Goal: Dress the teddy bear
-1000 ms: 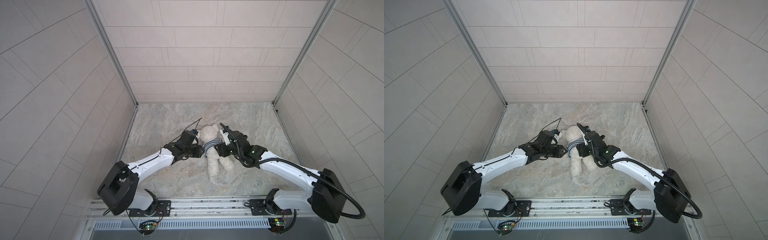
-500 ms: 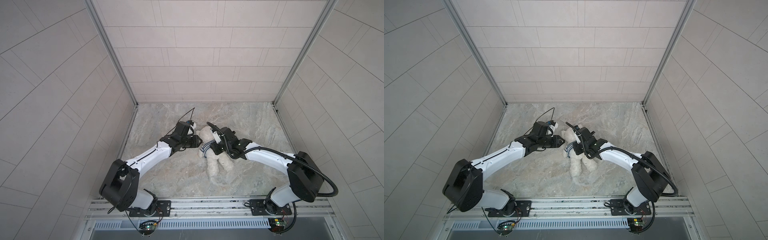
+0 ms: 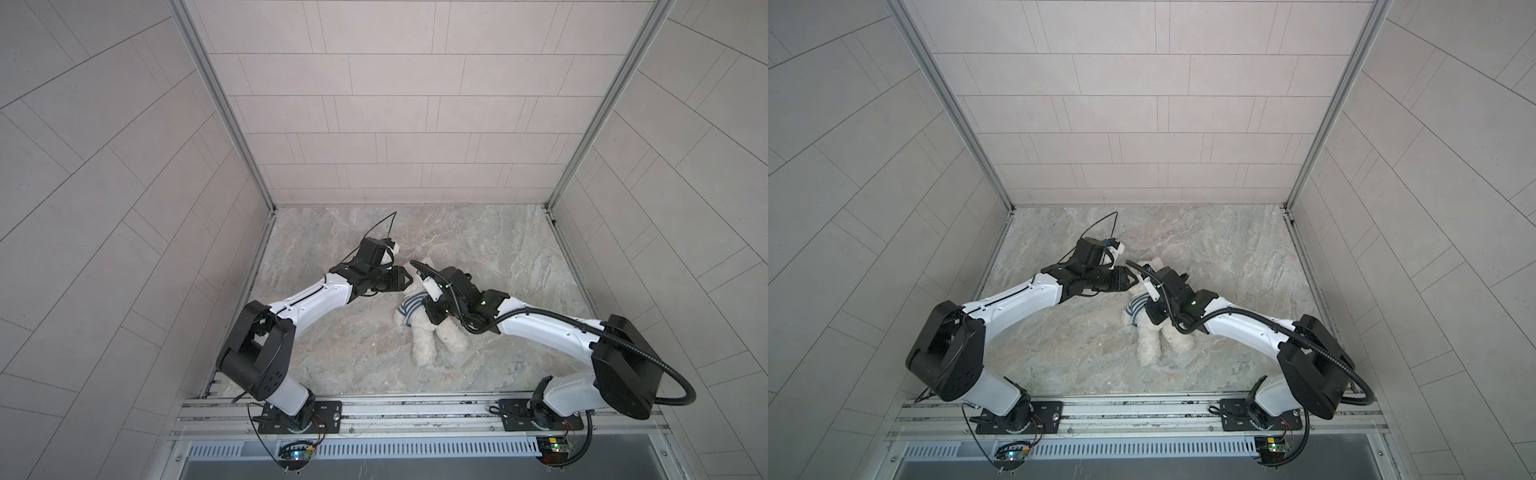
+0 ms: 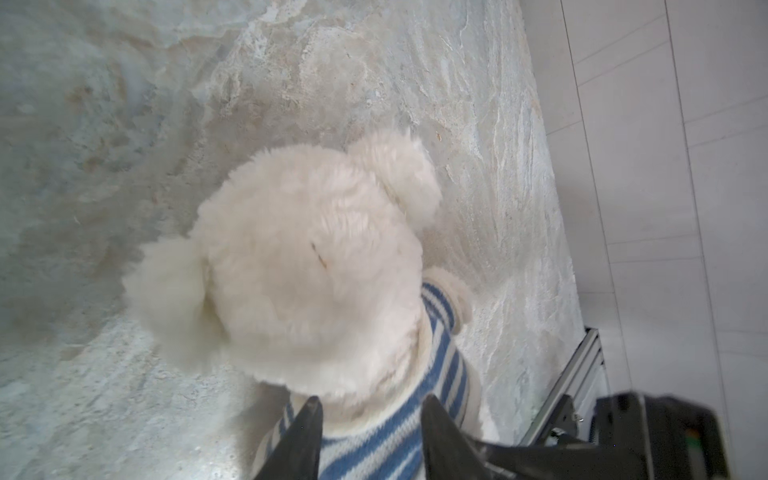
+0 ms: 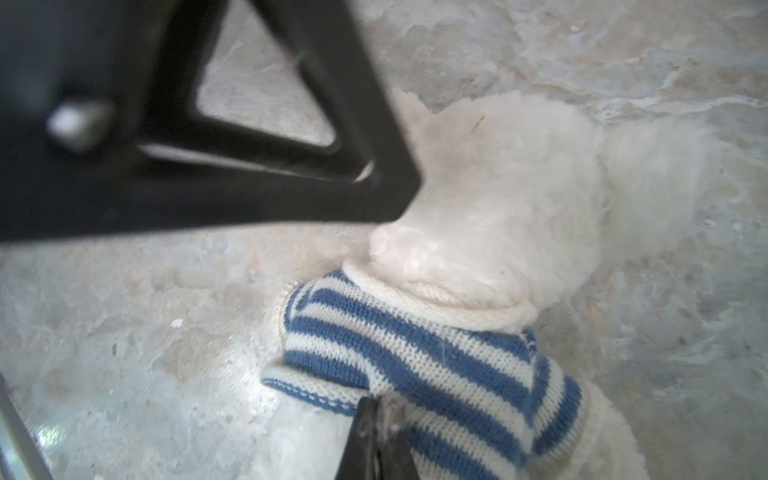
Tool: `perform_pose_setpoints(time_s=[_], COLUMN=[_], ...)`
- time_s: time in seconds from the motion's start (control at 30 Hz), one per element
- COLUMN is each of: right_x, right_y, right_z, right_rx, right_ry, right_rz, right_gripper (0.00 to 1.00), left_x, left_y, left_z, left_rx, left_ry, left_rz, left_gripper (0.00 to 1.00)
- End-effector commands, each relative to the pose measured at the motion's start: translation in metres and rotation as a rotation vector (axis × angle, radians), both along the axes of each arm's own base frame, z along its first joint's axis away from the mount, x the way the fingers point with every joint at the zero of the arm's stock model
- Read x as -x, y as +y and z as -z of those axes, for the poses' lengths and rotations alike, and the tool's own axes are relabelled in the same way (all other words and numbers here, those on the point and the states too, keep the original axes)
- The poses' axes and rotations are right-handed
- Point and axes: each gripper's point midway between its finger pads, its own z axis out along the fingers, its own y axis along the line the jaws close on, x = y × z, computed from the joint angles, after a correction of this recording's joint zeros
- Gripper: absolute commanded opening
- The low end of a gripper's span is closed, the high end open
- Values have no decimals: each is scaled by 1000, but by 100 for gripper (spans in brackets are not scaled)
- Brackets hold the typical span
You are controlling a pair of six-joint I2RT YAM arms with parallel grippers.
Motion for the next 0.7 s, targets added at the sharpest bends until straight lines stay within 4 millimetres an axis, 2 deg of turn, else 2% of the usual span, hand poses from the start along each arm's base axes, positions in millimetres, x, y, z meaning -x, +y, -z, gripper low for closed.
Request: perform_pose_setpoints(time_s=[0.0, 0.17, 0.37, 0.53, 0.57, 0.67], right_x=[11, 22, 28, 30, 30, 32], right_y=[1, 7, 11, 9, 9, 10], right_z=[-2, -5, -7, -1, 0, -3], right_rx=[-16, -67, -117, -108, -111, -119], right_ry=[-42, -89, -113, -94, -93, -107], right_rz=[-44, -71, -83, -69, -67, -70], right_gripper=[0, 0, 0, 0, 0, 0], left_x=[-14, -13, -3, 1, 2, 2], left_y=[-5, -1, -8, -11, -11, -8], left_z=[-13, 6, 32, 53, 58, 60], left_rx=[0, -126, -250, -362, -370, -369], left_ry=[-39, -17, -14, -6, 1, -5], left_rz=[8, 5, 59, 102, 100, 76], left_gripper=[54, 67, 67, 63, 59, 38])
